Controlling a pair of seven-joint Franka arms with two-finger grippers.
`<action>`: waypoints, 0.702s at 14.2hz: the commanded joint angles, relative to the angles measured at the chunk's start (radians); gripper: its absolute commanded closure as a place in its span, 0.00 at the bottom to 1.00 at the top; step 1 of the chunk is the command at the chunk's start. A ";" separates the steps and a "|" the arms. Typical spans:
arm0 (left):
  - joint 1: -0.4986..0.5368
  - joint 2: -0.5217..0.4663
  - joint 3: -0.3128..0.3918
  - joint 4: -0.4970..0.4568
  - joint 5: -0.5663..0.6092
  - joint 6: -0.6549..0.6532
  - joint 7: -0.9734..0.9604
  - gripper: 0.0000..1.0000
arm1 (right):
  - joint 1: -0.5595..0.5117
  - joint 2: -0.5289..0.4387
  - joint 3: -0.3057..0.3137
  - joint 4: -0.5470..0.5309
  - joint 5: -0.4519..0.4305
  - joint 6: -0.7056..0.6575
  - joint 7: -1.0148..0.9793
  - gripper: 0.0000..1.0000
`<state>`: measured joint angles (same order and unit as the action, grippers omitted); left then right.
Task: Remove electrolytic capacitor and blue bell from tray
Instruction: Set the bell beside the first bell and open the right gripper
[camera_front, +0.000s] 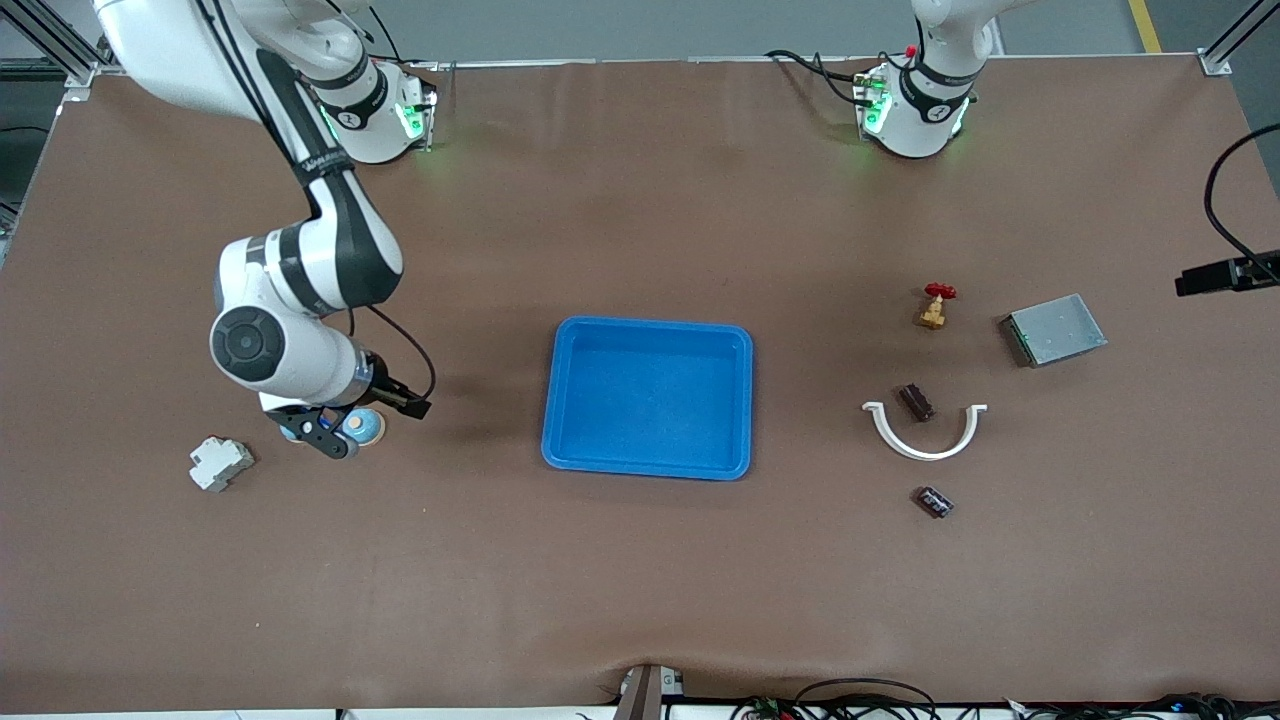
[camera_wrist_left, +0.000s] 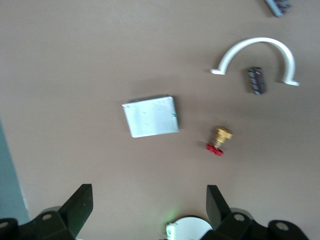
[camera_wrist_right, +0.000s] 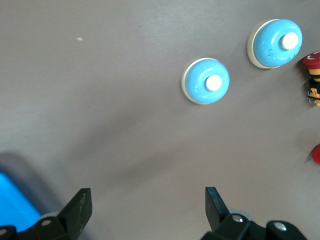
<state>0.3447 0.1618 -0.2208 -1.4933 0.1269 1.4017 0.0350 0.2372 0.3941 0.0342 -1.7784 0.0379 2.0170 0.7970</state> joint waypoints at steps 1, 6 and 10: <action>-0.077 -0.148 0.068 -0.154 -0.041 0.049 0.008 0.00 | -0.015 -0.032 -0.010 -0.006 0.004 -0.033 0.002 0.00; -0.257 -0.222 0.202 -0.171 -0.128 0.083 -0.071 0.00 | -0.127 -0.148 -0.019 -0.012 -0.010 -0.141 -0.272 0.00; -0.312 -0.219 0.204 -0.153 -0.142 0.138 -0.115 0.00 | -0.222 -0.225 -0.020 -0.007 -0.013 -0.214 -0.471 0.00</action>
<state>0.0634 -0.0510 -0.0316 -1.6453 0.0010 1.5120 -0.0673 0.0594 0.2161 0.0012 -1.7701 0.0325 1.8245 0.4098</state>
